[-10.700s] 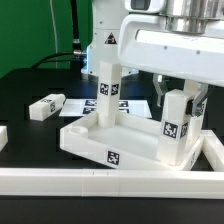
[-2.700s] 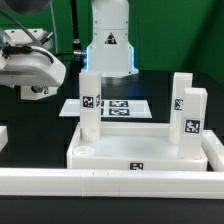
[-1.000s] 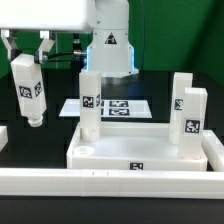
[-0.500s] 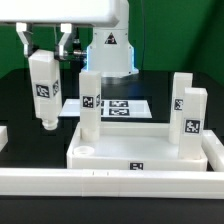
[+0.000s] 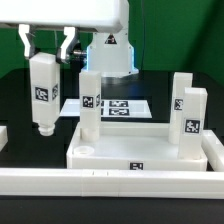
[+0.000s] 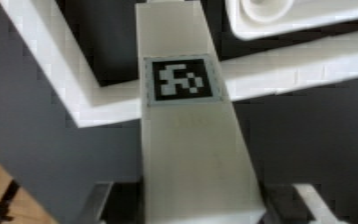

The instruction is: Assemble desk

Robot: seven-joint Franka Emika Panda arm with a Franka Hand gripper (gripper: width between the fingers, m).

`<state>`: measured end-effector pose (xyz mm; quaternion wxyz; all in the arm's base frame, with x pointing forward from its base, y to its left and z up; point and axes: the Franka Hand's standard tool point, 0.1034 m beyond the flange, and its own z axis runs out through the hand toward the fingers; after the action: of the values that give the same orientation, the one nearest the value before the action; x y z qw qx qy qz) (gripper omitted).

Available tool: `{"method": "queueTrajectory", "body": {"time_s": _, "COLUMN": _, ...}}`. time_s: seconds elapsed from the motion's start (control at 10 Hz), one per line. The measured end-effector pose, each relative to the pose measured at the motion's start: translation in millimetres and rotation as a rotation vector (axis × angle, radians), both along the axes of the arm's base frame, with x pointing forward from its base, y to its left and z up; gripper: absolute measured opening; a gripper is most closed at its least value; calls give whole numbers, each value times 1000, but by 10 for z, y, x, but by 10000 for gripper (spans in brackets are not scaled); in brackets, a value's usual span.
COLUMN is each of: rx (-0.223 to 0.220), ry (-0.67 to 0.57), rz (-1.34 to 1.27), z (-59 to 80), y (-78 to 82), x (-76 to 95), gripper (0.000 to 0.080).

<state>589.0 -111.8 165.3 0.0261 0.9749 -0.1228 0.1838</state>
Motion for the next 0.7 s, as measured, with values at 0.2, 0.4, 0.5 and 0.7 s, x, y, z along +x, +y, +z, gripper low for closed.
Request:
{"method": "queueTrajectory", "body": {"time_s": 0.2, "rx": -10, "ry": -33, "rz": 53, "z": 85, "y": 168, "x": 117, "gripper": 292}}
{"method": "queueTrajectory", "body": {"time_s": 0.4, "rx": -16, "ry": -44, "rz": 95, "z": 156, "y": 216, "x": 145, "gripper": 292}}
{"method": "queueTrajectory", "body": {"time_s": 0.5, "rx": -17, "ry": -46, "rz": 89, "z": 150, "y": 196, "x": 146, "gripper": 292}}
{"method": "queueTrajectory", "body": {"time_s": 0.7, "rx": -17, "ry": -45, "rz": 89, "z": 142, "y": 195, "x": 143, "gripper": 292}}
